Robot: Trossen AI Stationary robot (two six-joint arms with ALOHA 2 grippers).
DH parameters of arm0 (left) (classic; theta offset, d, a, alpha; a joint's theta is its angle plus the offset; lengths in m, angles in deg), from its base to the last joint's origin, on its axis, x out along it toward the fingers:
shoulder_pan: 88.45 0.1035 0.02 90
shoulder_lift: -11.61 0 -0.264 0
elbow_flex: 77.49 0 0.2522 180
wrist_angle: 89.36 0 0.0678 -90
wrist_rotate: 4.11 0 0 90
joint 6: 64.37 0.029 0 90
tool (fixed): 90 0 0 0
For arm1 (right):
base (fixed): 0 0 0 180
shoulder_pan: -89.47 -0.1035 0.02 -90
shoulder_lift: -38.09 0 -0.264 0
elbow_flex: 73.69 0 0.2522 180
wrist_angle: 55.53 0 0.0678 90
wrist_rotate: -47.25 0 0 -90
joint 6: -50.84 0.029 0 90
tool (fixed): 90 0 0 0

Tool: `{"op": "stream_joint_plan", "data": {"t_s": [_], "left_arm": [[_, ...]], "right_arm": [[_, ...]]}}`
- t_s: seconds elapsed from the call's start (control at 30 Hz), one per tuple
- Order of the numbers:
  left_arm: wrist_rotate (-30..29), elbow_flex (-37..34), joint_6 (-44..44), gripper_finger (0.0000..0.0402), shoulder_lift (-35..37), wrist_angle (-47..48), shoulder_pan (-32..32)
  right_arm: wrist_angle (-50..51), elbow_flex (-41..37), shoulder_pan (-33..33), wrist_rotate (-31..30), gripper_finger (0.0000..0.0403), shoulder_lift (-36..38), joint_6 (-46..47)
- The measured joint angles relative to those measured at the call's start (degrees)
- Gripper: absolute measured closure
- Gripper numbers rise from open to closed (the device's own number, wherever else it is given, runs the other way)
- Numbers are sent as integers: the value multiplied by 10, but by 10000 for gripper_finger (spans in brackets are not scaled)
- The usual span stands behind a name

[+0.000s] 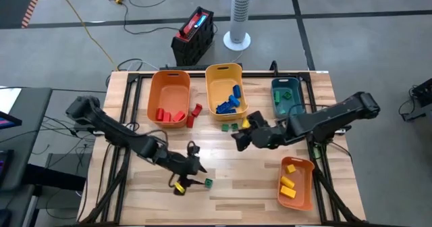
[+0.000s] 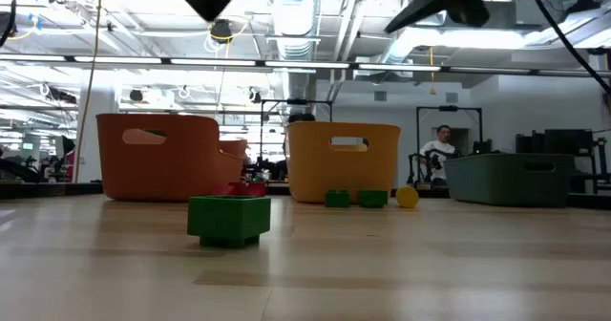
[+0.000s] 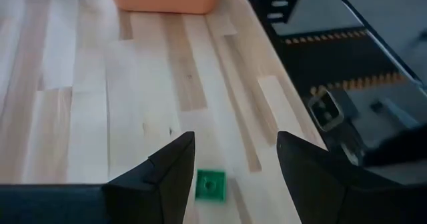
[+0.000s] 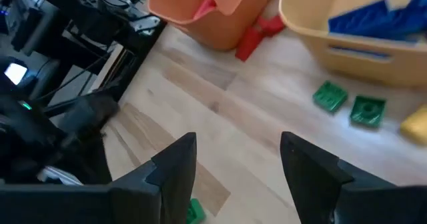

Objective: Sort blocks
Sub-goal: Put the green game piece into the blue bin

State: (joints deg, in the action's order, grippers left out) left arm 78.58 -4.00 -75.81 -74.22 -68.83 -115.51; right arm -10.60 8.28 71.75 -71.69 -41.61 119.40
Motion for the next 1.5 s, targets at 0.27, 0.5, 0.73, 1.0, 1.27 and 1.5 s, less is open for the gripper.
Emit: {"op": "stream_joint_plan", "data": {"t_s": [0.27, 0.5, 0.73, 1.0, 1.27, 1.5], "left_arm": [[-45, 18, -66, 192, -102, -39, 3], [-17, 34, -10, 155, -162, -57, -3], [-15, 34, 76, 105, -164, -32, -9], [-17, 4, 112, 103, -164, -100, -1], [-20, -52, 112, 107, -165, -210, -1], [-20, -92, 140, 107, -165, -256, -1]], "right_arm": [[33, 0, 1, -17, 175, 61, -84], [40, 0, -6, -30, 175, 83, -101], [42, 0, -23, -30, 175, 82, -99], [35, 0, -29, -41, 175, 82, -97], [30, 0, -29, -43, 175, 82, -94], [29, 0, -28, -44, 175, 82, -88]]}}
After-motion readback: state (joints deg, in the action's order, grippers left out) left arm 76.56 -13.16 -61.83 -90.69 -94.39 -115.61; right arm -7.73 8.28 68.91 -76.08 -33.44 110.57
